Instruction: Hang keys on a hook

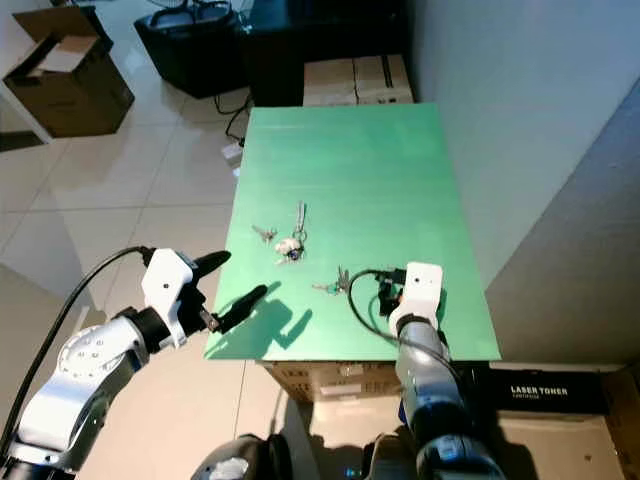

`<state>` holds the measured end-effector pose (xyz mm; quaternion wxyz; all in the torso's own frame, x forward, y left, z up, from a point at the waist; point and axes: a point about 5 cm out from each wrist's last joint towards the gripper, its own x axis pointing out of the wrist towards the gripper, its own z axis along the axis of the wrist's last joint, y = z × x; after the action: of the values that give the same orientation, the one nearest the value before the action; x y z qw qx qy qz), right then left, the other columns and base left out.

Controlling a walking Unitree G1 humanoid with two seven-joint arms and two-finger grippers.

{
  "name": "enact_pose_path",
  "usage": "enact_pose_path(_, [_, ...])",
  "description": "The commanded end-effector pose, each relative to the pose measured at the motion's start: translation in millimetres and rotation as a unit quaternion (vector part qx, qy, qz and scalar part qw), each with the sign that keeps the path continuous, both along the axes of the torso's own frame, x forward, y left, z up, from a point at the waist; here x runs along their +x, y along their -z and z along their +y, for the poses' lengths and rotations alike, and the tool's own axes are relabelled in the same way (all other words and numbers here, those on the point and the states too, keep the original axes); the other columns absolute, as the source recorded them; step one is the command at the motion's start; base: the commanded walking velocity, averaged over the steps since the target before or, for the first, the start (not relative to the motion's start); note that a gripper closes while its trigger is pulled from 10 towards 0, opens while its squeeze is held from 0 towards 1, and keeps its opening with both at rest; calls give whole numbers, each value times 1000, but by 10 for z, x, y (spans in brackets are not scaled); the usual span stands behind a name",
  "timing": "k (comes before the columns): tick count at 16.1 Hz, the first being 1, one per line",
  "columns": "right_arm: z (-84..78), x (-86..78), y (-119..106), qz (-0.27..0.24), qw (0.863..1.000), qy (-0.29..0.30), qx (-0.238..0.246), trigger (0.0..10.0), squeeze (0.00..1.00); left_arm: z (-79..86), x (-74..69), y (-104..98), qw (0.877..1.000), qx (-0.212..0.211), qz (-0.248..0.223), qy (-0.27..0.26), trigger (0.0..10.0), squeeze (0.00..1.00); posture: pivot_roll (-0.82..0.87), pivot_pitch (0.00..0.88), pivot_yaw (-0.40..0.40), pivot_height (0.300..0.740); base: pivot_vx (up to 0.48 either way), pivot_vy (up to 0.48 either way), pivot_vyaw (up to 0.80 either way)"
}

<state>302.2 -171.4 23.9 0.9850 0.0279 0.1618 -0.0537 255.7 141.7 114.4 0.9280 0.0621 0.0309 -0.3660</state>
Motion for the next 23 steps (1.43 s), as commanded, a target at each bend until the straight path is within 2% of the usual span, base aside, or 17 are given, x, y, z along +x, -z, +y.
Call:
enact_pose_path(1, [18, -39, 100, 36, 999, 4, 17, 10000, 1000, 60, -30, -13, 1000, 5, -2, -4, 10000, 0, 1, 171, 167, 740, 0, 0, 0])
enact_pose_path(2, [22, -37, 124, 48, 998, -2, 29, 10000, 1000, 58, -43, -14, 1000, 4, 0, 0, 10000, 0, 5, 173, 169, 740, 0, 0, 0])
enact_pose_path(3, [37, -15, 116, 49, 998, -16, 34, 10000, 0, 52, -63, -12, 1000, 4, 2, 7, 10000, 0, 7, 175, 171, 740, 0, 0, 0])
enact_pose_path(6, [63, 48, 76, 44, 997, -38, 44, 10000, 0, 48, -103, -4, 1000, 7, 10, 21, 10000, 0, 10, 177, 172, 740, 0, 0, 0])
enact_pose_path(11, [38, 91, 90, 70, 995, -30, 56, 10000, 0, 68, -118, -5, 1000, 8, 14, 23, 10000, 0, 16, 170, 167, 740, 0, 0, 0])
enact_pose_path(16, [33, 157, 43, 74, 994, -30, 69, 10000, 0, 81, -95, -21, 1000, 10, 16, 25, 10000, 0, 19, 167, 170, 740, 0, 0, 0])
enact_pose_path(18, [50, 192, 13, 75, 993, -40, 80, 10000, 0, 71, -113, -3, 999, 21, 25, 42, 10000, 0, 19, 168, 168, 740, 0, 0, 0])
enact_pose_path(19, [57, 199, 7, 76, 993, -45, 81, 7922, 0, 77, -126, 12, 998, 26, 30, 46, 10000, 0, 20, 168, 165, 740, 0, 0, 0])
enact_pose_path(20, [66, 206, 1, 77, 992, -53, 81, 6667, 0, 90, -141, 34, 998, 34, 35, 50, 10000, 0, 19, 167, 163, 740, 0, 0, 0])
enact_pose_path(21, [69, 210, -2, 78, 992, -57, 78, 5765, 0, 99, -148, 47, 997, 41, 37, 51, 10000, 0, 19, 167, 162, 740, 0, 0, 0])
enact_pose_path(22, [69, 211, -2, 78, 992, -57, 80, 5765, 0, 112, -156, 70, 996, 50, 42, 53, 10000, 0, 20, 166, 161, 740, 0, 0, 0])
enact_pose_path(23, [69, 210, 2, 81, 992, -57, 81, 4078, 0, 130, -168, 102, 995, 62, 47, 57, 10000, 0, 19, 165, 159, 740, 0, 0, 0])
